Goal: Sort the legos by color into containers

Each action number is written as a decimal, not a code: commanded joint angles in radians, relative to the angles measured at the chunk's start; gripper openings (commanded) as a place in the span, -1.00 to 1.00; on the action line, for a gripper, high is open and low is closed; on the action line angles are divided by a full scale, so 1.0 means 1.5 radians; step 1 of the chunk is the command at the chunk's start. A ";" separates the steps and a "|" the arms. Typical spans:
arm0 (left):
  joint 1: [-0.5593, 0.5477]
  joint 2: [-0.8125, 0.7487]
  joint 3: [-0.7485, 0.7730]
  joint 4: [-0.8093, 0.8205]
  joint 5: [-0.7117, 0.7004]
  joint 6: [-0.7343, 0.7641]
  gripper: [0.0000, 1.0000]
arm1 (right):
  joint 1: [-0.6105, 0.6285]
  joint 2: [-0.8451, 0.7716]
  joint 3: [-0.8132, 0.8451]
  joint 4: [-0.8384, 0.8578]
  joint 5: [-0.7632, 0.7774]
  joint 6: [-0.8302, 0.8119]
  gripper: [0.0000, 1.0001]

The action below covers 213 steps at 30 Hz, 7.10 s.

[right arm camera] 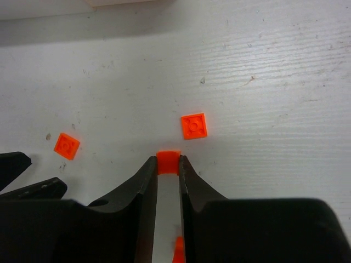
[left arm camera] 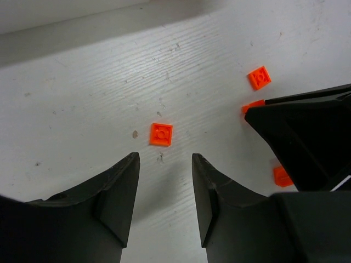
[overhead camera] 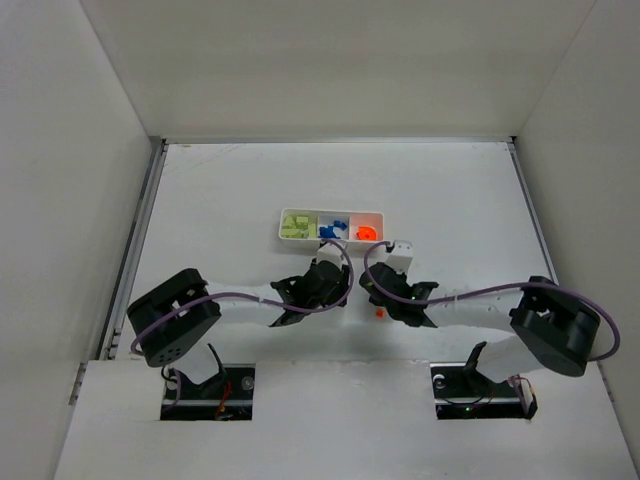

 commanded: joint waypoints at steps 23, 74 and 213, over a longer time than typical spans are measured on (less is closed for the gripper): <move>-0.021 0.068 0.038 0.020 -0.024 0.045 -0.34 | -0.190 0.017 0.179 0.156 -0.115 -0.184 -0.11; 0.081 -0.033 0.151 0.007 -0.001 0.014 -0.73 | 0.093 -0.130 -0.041 -0.120 -0.018 0.108 -0.13; -0.113 0.297 0.311 -0.053 -0.169 -0.084 -0.50 | -0.338 -0.314 -0.081 0.123 -0.180 -0.094 -0.16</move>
